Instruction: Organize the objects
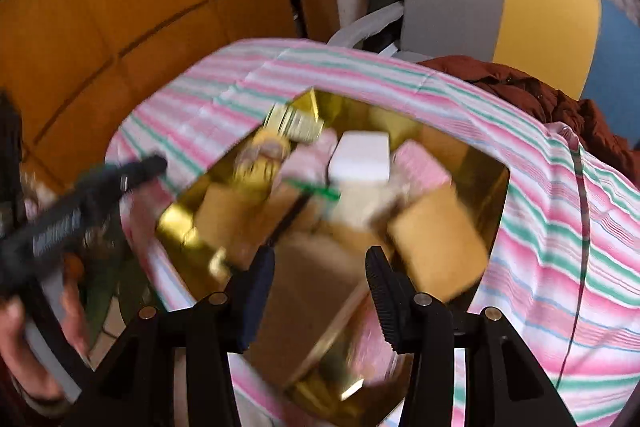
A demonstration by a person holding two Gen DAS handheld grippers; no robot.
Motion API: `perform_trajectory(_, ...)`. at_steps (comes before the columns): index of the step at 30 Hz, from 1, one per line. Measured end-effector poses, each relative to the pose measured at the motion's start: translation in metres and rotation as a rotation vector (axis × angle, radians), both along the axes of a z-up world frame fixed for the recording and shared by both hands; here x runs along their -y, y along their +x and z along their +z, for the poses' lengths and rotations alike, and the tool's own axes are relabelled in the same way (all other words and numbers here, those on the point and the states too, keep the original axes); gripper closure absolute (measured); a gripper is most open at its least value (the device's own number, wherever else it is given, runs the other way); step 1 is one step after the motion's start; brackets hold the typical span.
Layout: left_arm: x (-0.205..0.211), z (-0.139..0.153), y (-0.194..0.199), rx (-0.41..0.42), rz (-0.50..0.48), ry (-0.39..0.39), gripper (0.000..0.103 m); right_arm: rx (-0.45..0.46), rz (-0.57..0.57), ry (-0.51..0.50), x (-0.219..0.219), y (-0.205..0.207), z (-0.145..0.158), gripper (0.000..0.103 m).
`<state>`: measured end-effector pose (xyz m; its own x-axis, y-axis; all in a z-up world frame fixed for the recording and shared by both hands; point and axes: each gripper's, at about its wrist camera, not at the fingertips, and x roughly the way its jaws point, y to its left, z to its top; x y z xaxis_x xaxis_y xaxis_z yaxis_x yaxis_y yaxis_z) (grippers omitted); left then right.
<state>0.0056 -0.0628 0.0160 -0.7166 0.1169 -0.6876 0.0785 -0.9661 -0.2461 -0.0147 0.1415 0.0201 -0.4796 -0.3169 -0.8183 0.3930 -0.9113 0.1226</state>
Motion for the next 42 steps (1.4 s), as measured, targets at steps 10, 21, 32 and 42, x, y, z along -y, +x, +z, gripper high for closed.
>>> perform_trajectory(10,-0.024,0.003,0.006,0.074,-0.016,-0.091,0.044,-0.090,0.010,0.034,0.018,-0.014,-0.021,0.061)
perform_trajectory(21,-0.047,0.010,0.014,0.103,-0.035,-0.157,0.044,-0.175,-0.133,-0.026,-0.009,0.012,0.028,0.013)
perform_trajectory(32,-0.053,0.023,0.021,0.101,-0.027,-0.193,0.044,-0.147,-0.296,0.061,-0.018,0.016,0.031,0.000)
perform_trajectory(42,-0.058,0.022,0.021,0.164,-0.052,-0.218,0.044,0.008,-0.421,0.122,-0.023,0.001,0.018,0.000)
